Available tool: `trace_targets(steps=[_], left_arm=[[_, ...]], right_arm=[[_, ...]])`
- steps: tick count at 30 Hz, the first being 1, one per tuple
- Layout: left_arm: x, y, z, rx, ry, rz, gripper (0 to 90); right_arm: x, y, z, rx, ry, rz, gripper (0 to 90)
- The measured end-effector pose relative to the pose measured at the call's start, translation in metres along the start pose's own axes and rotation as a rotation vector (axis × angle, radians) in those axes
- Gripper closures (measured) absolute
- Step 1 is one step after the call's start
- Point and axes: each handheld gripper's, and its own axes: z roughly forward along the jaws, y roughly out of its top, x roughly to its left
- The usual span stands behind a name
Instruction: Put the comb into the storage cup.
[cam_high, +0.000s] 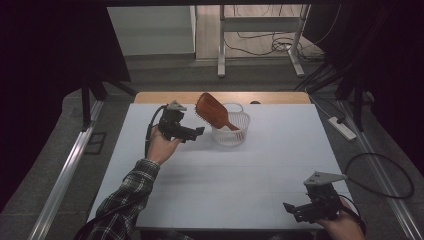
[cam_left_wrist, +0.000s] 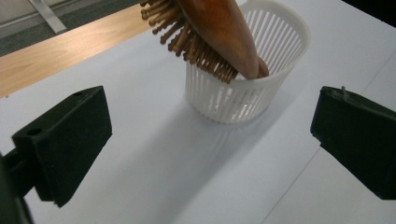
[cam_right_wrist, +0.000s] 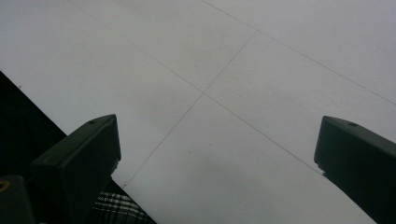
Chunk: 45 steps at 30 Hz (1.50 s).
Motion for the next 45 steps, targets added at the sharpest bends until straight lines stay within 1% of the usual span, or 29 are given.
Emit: trace_targets(steps=[6,12,18,22,25,35,41,45], left_arm=[[0.0,-0.009,-0.006,0.001,-0.001,0.001,0.0],[-0.001,-0.019,-0.013,0.001,-0.007,-0.006,0.0],[-0.002,-0.029,-0.018,0.004,-0.013,-0.01,0.0],[-0.002,-0.034,-0.022,0.012,-0.007,-0.008,0.0],[-0.003,-0.037,-0.025,0.009,-0.007,-0.009,0.0],[-0.008,-0.045,-0.03,0.025,0.004,0.012,0.0],[-0.009,-0.049,-0.036,0.022,0.001,0.008,0.0],[-0.01,-0.052,-0.04,0.023,0.006,0.006,0.0]], right_arm=[[0.0,0.0,0.0,0.0,-0.002,0.0,0.5],[0.0,0.0,0.0,-0.001,-0.003,-0.004,0.5],[0.001,0.0,0.0,-0.005,-0.015,-0.003,0.5],[0.001,0.0,0.0,-0.005,-0.018,-0.002,0.2],[0.001,0.0,-0.001,-0.01,-0.02,-0.001,0.2],[0.0,0.0,-0.002,-0.016,-0.021,0.006,0.1],[0.0,-0.001,-0.002,-0.018,-0.021,0.006,0.1],[0.001,0.0,-0.002,-0.018,-0.023,0.003,0.1]])
